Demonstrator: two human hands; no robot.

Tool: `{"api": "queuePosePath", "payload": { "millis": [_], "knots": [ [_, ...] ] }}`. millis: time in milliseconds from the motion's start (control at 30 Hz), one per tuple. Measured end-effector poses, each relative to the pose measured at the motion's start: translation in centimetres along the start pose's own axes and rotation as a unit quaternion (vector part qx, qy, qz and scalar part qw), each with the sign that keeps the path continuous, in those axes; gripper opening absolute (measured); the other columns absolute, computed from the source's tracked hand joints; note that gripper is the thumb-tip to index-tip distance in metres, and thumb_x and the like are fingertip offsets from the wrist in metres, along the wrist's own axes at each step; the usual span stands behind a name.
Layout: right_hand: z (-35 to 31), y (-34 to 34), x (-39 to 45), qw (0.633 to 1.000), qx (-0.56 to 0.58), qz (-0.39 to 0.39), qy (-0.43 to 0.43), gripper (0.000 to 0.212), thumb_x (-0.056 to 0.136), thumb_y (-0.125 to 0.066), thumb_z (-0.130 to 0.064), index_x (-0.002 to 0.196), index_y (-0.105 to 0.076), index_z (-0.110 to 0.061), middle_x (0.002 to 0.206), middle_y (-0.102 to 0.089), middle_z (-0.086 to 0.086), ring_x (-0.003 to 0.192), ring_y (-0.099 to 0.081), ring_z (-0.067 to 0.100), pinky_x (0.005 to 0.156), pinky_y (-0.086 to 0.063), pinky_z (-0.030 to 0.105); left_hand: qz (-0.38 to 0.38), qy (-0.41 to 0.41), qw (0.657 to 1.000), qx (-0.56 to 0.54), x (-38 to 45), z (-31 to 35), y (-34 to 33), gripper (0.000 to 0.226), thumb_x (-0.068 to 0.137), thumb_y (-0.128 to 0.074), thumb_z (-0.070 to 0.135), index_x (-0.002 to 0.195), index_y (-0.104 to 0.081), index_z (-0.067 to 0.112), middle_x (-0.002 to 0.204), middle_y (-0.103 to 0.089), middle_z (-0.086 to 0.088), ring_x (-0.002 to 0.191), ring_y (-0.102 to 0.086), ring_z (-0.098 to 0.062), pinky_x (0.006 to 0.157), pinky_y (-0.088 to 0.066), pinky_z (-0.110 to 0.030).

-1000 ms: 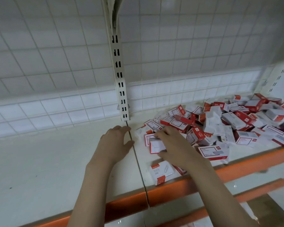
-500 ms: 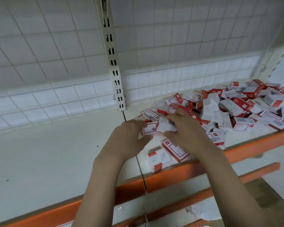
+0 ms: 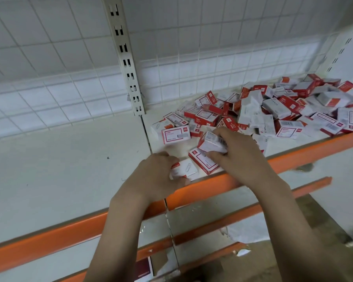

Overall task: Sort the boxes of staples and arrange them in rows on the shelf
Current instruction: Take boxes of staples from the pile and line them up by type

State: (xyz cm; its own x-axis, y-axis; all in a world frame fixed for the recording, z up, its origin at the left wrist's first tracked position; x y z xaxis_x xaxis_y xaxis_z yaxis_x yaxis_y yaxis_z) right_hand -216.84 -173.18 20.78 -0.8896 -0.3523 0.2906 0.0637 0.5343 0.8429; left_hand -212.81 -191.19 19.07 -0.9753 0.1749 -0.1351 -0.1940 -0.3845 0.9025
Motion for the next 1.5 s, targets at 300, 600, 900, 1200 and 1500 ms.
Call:
{"api": "queuePosePath", "payload": {
  "millis": [300, 600, 900, 1200, 1500],
  "knots": [
    [-0.6, -0.4, 1.1, 0.995, 0.086, -0.028, 0.039, 0.042, 0.089, -0.059, -0.024, 0.127, -0.041, -0.021, 0.117, -0.047, -0.004, 0.103, -0.046, 0.007, 0.073, -0.033, 0.011, 0.163, 0.074, 0.982, 0.060, -1.6, 0.1, 3.8, 0.032, 0.075, -0.067, 0.041, 0.100, -0.063, 0.023, 0.098, -0.062, 0.003, 0.092, -0.056, -0.020, 0.070, -0.042, -0.028],
    [-2.1, -1.8, 3.6, 0.975, 0.166, -0.112, 0.097, 0.058, 0.092, -0.049, -0.039, 0.144, -0.023, -0.028, 0.130, -0.033, -0.010, 0.106, -0.028, -0.011, 0.077, -0.026, -0.004, 0.309, 0.138, 0.941, 0.021, -5.1, -0.9, 6.1, 0.033, 0.074, -0.071, 0.028, 0.104, -0.061, 0.018, 0.098, -0.063, 0.003, 0.089, -0.058, -0.021, 0.074, -0.048, -0.036],
    [-2.7, -2.8, 5.3, 0.968, 0.194, -0.088, 0.135, 0.059, 0.084, -0.066, -0.031, 0.137, -0.041, -0.023, 0.119, -0.038, -0.007, 0.112, -0.041, 0.007, 0.091, -0.039, 0.023, 0.335, 0.201, 0.920, 0.032, -6.4, -1.5, 5.5, 0.035, 0.075, -0.071, 0.029, 0.107, -0.061, 0.019, 0.100, -0.063, 0.005, 0.093, -0.057, -0.020, 0.073, -0.047, -0.033],
    [-3.3, -1.4, 6.9, 0.959, 0.216, -0.050, 0.179, 0.051, 0.075, -0.074, -0.015, 0.109, -0.051, -0.044, 0.107, -0.048, -0.014, 0.104, -0.050, 0.005, 0.086, -0.046, 0.021, 0.365, 0.167, 0.915, 0.039, -6.1, -2.7, 6.5, 0.046, 0.077, -0.073, 0.022, 0.121, -0.060, 0.023, 0.114, -0.064, 0.007, 0.100, -0.056, -0.022, 0.076, -0.047, -0.033],
    [-7.9, -3.9, 7.8, 0.968, 0.183, -0.002, 0.169, 0.048, 0.075, -0.074, -0.011, 0.107, -0.050, -0.038, 0.106, -0.050, -0.014, 0.102, -0.049, 0.006, 0.086, -0.043, 0.020, 0.364, 0.116, 0.924, 0.035, -7.3, -8.2, 9.0, 0.049, 0.078, -0.072, 0.021, 0.124, -0.057, 0.023, 0.118, -0.061, 0.010, 0.102, -0.054, -0.020, 0.076, -0.041, -0.027]
  ]
}}
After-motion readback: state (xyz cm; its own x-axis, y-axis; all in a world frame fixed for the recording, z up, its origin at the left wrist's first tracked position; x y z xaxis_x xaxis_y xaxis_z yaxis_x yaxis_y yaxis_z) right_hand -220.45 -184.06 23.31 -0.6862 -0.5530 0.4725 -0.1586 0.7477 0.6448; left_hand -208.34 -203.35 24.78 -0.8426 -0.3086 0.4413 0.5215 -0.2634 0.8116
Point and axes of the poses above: each hand's wrist, its own x-axis towards the middle knuckle, its own y-axis out of the back of the hand, z = x × y, the point moved 2 cm from there along x, towards the middle knuckle
